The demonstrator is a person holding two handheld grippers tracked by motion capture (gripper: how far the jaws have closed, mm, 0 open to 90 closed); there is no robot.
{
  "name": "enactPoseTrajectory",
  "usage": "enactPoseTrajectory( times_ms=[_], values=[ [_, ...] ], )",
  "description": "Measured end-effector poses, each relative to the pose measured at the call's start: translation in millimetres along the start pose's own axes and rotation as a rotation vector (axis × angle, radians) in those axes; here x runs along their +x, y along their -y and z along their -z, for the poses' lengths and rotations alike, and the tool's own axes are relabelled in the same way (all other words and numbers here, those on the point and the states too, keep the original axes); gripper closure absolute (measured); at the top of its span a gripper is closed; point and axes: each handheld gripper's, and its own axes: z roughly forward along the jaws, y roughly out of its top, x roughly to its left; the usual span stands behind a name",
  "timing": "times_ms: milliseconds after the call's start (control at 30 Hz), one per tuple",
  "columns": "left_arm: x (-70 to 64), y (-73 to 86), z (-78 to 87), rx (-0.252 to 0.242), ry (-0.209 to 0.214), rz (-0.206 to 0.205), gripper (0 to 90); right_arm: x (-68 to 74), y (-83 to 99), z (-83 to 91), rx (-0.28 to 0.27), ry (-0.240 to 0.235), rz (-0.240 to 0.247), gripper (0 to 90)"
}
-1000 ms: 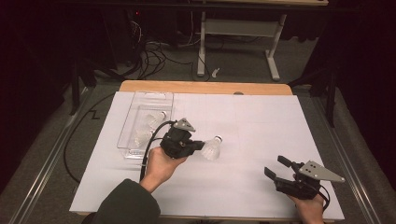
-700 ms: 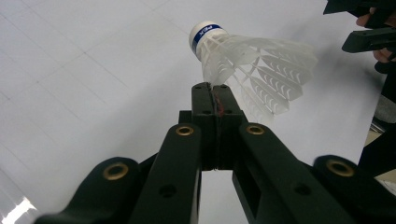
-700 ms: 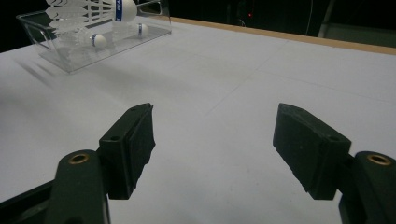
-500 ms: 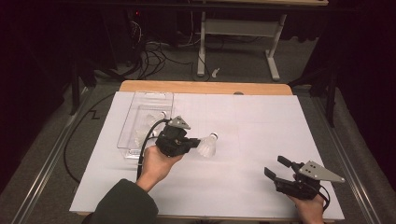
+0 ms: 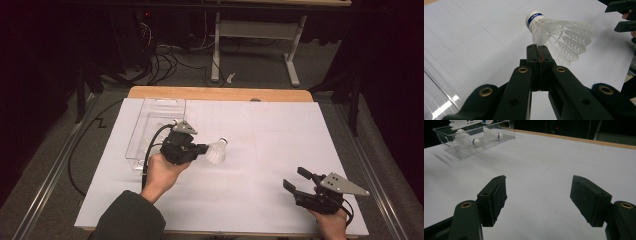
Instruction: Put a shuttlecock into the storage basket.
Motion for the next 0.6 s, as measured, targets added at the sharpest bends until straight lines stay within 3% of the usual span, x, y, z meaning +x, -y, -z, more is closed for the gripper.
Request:
enactPoseTrajectory(
  times_ms=[600],
  values=[
    [15.1, 2.6, 5.0, -0.035, -0.035, 0.039, 90.0, 0.1, -0.1, 0.2, -0.001, -0.001, 0.002, 29.7]
  ],
)
